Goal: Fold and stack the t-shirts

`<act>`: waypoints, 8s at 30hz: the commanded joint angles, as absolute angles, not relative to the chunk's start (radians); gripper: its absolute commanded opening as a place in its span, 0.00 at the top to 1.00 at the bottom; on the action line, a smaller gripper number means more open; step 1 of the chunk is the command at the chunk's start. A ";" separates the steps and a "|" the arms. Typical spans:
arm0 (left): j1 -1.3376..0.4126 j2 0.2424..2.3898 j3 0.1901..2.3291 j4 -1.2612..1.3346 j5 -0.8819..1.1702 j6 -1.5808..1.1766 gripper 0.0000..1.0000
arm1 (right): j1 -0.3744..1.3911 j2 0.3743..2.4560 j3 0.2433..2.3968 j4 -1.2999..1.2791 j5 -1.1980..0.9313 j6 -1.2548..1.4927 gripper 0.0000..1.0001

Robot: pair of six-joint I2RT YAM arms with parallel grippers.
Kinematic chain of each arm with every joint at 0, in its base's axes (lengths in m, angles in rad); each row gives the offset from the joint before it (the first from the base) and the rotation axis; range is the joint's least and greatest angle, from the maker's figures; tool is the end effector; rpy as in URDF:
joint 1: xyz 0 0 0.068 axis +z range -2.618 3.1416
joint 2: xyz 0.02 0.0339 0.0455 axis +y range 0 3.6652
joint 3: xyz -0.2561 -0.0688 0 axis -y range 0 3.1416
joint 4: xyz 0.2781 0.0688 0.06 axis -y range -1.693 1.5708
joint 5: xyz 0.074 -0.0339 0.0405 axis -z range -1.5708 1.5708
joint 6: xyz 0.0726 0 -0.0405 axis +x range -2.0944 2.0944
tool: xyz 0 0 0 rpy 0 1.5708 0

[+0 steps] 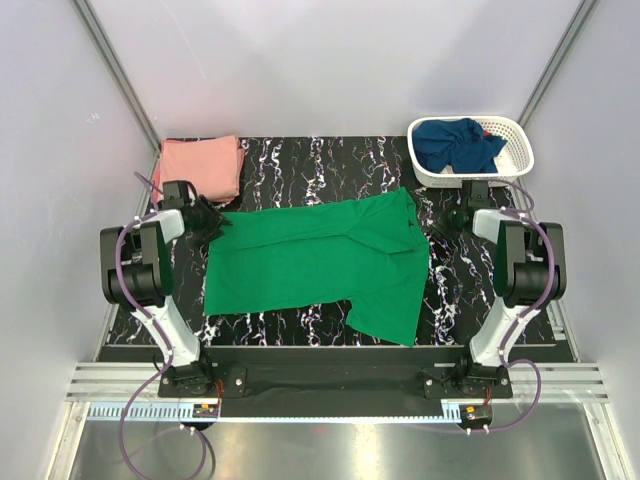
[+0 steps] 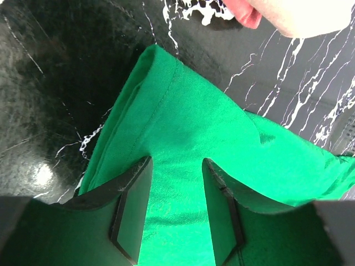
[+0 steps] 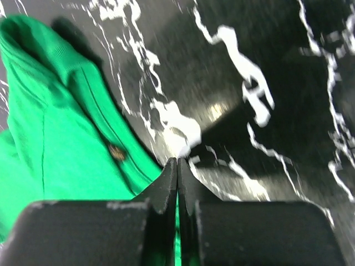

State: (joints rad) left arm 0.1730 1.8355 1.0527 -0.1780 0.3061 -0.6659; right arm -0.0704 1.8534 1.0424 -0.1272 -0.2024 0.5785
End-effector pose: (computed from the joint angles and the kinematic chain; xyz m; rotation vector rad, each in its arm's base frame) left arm 0.4062 0.0488 0.0897 -0.9303 2.3921 -0.5804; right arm 0.4123 -0.0144 0.0821 0.7300 2.4355 0.4588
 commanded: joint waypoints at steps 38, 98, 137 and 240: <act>0.189 1.845 1.081 -0.212 0.320 -0.632 0.51 | -0.029 1.858 1.118 -0.273 -0.136 0.601 1.00; 0.156 1.493 1.054 -0.330 0.440 -0.499 0.47 | 0.580 1.931 1.330 -0.411 0.221 -0.144 0.74; 0.158 1.511 1.035 -0.314 0.460 -0.511 0.46 | 0.423 2.120 1.681 -0.724 -0.126 0.060 0.90; 0.155 1.505 1.020 -0.305 0.449 -0.529 0.44 | 0.643 2.089 1.742 -0.864 -0.006 -0.006 0.83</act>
